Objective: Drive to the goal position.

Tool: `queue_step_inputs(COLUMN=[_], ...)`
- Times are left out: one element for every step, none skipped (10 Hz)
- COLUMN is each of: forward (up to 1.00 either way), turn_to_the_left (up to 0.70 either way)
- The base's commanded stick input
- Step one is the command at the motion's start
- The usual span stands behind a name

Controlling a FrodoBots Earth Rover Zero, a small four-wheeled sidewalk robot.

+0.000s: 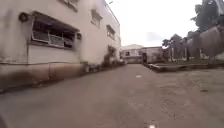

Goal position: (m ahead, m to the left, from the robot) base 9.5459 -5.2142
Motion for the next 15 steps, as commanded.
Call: queue_step_inputs(forward=[0.7, 0.7, 0.7, 0.7, 0.7, 0.7, 0.7, 0.7, 0.7, 0.7, 0.7, 0.7, 0.7, 0.7, 0.7], turn_to_the_left=[0.0, -0.23, -0.32, -0.31, -0.3, -0.32, -0.34, -0.14, 0.13, 0.04, 0.0, 0.0, 0.0, 0.0, 0.0])
